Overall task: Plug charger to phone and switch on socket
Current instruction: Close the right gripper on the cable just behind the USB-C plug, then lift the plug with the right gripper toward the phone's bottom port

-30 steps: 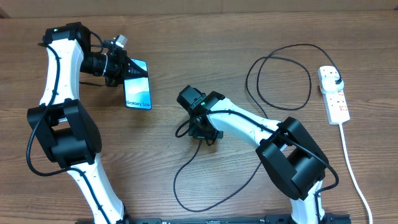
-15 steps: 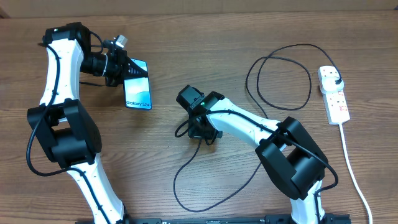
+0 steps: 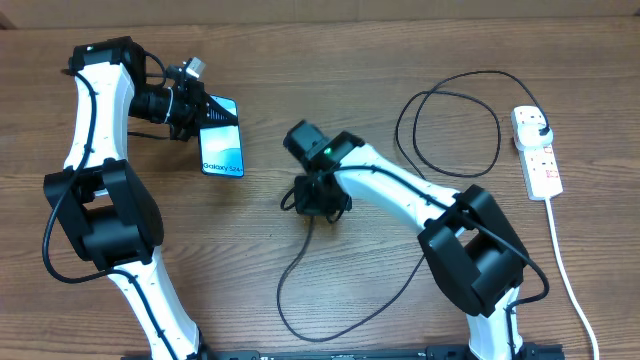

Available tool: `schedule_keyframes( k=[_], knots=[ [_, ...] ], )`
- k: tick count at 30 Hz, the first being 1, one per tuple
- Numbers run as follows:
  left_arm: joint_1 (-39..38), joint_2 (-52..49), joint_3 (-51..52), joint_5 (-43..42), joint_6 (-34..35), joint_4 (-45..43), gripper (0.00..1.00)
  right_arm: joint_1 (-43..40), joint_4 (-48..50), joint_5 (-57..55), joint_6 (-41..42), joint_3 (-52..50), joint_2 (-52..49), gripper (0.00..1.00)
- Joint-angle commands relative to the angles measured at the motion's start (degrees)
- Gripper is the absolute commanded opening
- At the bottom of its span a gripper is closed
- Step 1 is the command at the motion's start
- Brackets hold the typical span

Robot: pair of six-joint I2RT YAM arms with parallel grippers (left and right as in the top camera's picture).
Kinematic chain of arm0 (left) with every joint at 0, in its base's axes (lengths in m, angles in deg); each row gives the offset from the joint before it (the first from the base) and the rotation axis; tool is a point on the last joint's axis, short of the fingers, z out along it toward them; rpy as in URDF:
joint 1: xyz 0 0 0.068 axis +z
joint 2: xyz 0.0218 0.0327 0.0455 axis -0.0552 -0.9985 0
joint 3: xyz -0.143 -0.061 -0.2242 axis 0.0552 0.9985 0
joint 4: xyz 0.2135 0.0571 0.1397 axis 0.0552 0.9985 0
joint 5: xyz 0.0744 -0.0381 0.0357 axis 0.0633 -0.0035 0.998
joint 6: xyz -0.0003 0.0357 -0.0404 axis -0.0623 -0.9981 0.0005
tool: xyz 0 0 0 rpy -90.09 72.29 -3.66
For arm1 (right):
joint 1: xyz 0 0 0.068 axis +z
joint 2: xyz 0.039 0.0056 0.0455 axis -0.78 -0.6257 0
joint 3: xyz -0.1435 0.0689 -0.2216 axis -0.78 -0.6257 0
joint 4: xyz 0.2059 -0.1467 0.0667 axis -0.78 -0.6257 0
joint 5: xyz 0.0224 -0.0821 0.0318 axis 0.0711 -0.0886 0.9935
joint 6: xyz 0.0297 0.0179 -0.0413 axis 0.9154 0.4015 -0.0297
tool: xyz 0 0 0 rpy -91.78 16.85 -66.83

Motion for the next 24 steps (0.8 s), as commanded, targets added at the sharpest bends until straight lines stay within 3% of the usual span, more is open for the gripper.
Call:
schedule_keyframes(
  k=[1, 7, 16, 24],
  knots=[
    [0.26, 2.32, -1.01, -5.40, -1.29, 0.44, 0.04, -2.99, 0.31, 9.03, -3.69, 2.80, 1.68, 0.04],
    [0.26, 2.32, -1.01, -13.53, -1.27, -1.60, 0.05, -7.96, 1.75, 19.91, -6.95, 3.21, 5.03, 0.04],
    [0.26, 2.32, -1.01, -35.01, -1.18, -11.65, 0.05, -14.05, 12.72, 47.15, -8.85, 3.21, 6.67, 0.04],
    [0.26, 2.32, -1.01, -35.98, 17.42, -25.64, 0.04, -14.27, 19.10, 54.31, -7.21, 3.21, 6.67, 0.04]
  ],
)
